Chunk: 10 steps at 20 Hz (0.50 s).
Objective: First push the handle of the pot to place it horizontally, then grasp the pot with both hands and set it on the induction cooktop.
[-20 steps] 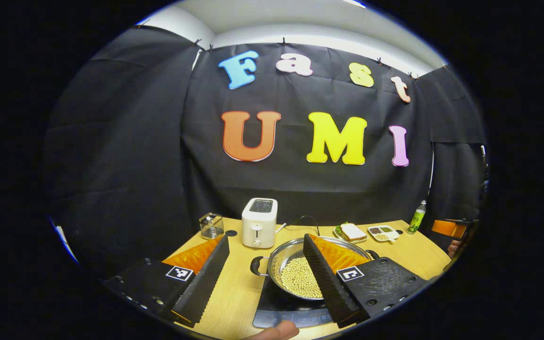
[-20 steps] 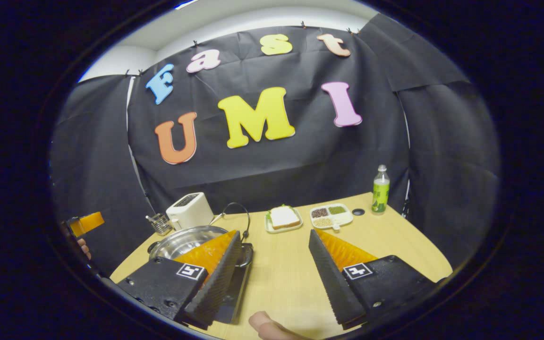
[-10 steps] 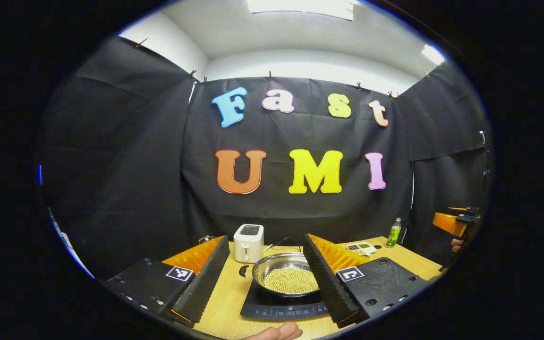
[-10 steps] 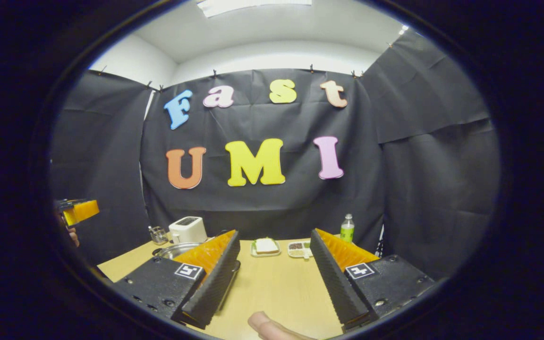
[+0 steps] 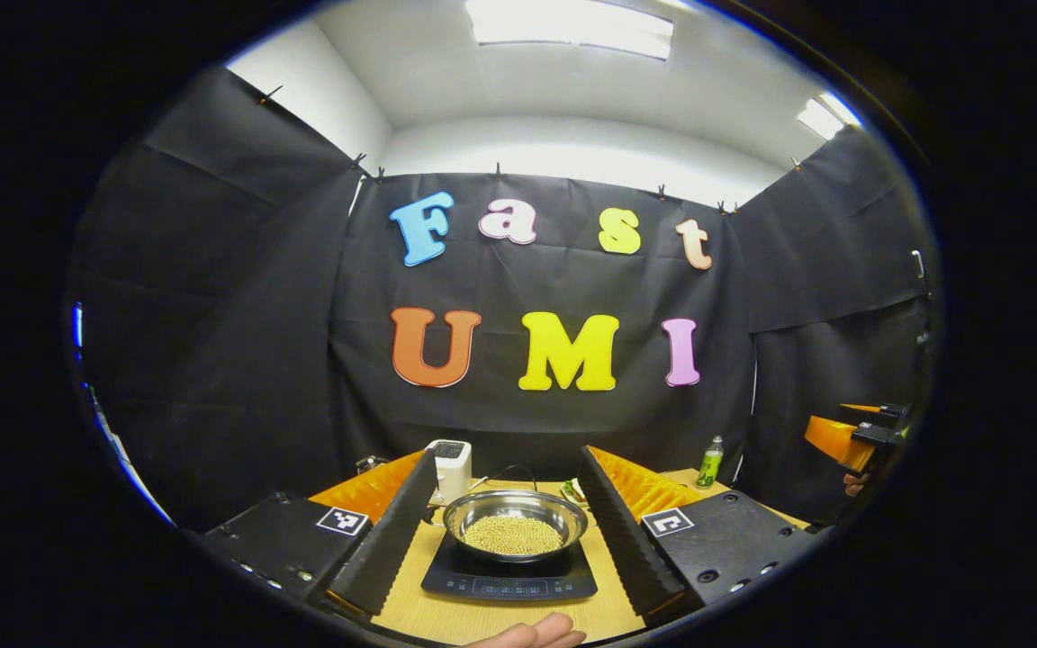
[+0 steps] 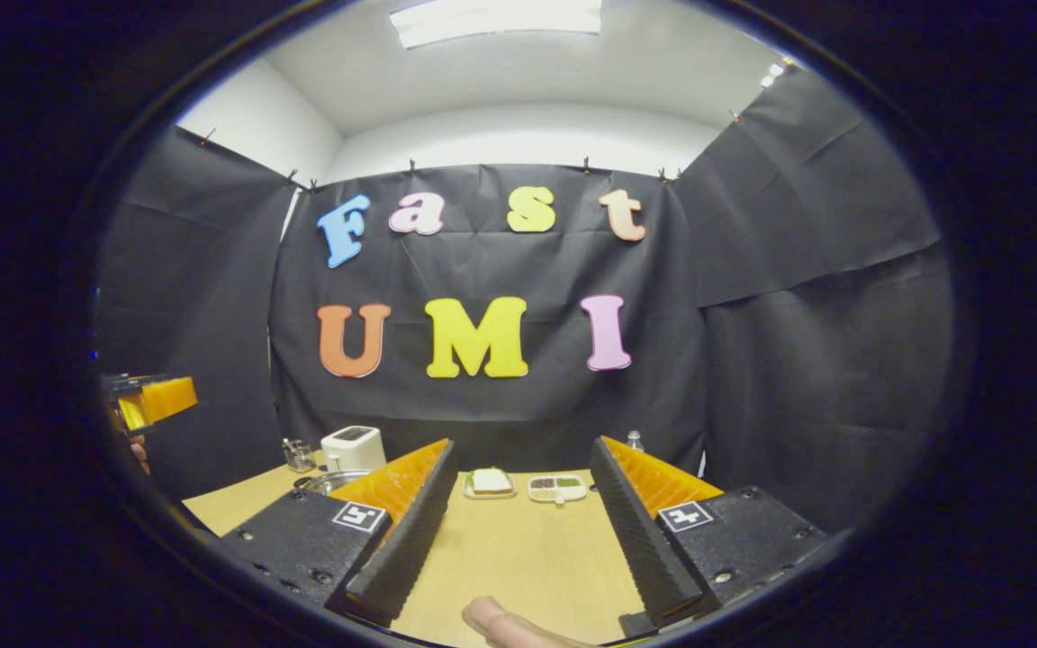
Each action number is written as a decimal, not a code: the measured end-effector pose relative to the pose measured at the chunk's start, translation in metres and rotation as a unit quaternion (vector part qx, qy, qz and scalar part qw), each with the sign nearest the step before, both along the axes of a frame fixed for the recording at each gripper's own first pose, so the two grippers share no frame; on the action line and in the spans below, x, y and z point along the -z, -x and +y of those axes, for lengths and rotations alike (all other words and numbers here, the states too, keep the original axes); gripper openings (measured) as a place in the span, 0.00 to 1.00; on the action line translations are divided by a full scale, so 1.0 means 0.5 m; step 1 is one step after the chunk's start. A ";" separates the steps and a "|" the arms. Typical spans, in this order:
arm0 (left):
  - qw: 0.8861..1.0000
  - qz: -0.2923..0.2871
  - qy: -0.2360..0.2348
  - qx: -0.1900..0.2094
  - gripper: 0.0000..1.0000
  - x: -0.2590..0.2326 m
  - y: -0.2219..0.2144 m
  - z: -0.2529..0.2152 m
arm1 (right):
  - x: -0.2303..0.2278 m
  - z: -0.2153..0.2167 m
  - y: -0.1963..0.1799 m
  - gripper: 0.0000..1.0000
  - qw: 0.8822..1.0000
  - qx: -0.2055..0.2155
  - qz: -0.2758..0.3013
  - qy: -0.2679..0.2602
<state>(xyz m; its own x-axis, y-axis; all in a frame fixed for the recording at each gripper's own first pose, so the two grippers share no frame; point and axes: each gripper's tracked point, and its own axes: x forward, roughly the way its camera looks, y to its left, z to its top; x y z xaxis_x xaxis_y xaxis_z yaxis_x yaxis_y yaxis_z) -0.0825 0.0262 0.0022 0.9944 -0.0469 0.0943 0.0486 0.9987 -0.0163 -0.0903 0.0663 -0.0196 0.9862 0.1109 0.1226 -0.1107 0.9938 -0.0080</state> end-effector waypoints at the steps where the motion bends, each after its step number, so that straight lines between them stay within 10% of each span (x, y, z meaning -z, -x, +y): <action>1: 1.000 -0.002 -0.007 -0.001 0.94 0.005 0.006 -0.001 | 0.001 -0.007 0.005 0.92 1.000 0.001 -0.001 -0.003; 10: 1.000 -0.001 0.022 -0.003 0.94 0.021 0.005 -0.004 | -0.008 -0.032 0.048 0.95 1.000 0.001 -0.027 -0.005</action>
